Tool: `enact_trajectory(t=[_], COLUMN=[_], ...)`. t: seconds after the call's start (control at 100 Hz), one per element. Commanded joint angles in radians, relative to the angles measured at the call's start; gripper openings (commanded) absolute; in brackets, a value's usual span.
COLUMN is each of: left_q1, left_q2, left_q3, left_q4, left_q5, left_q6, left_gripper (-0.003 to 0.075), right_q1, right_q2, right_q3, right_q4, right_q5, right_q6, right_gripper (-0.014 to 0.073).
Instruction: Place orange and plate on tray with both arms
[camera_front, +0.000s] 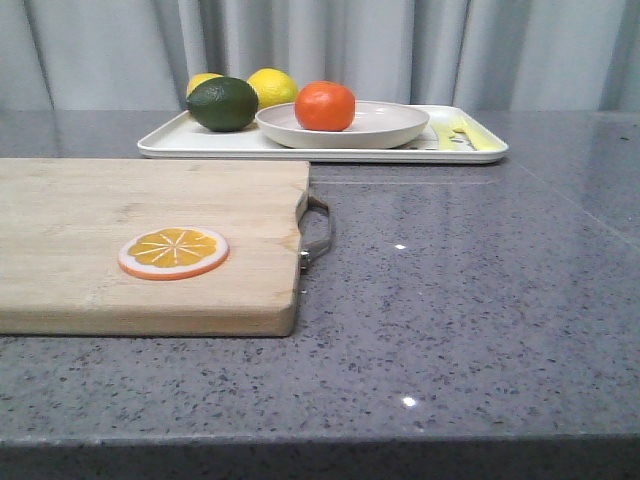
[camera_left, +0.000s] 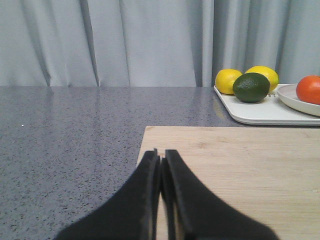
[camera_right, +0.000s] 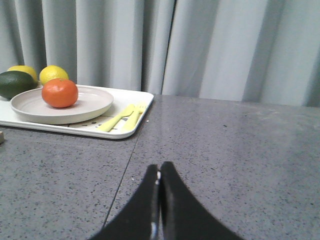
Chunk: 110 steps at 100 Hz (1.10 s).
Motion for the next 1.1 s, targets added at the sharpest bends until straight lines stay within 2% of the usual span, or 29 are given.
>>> enact_trajectory(t=[0.0,0.16,0.3,1.09], left_q1=[0.001,0.001,0.001,0.001], left_q2=[-0.034,-0.034,-0.034,-0.034], left_q3=[0.008,0.008,0.008,0.008], left_q4=[-0.009,-0.009,-0.009,-0.009], left_q5=[-0.071,-0.071,-0.071,-0.071], left_q6=[-0.008,-0.008,-0.008,-0.008], left_gripper=[-0.0020,-0.0020,-0.0020,-0.0020], right_q1=[-0.016,-0.016,-0.016,-0.016], right_q2=[-0.055,-0.179,-0.180,-0.180], right_q3=[0.029,0.041,0.041,0.042], right_q4=[-0.012,-0.012,-0.012,-0.012], right_q5=[-0.104,0.064,0.151,0.151], right_q6=[-0.003,-0.002,-0.002,-0.002], right_gripper=[-0.0066,-0.0066,-0.0066,-0.0066])
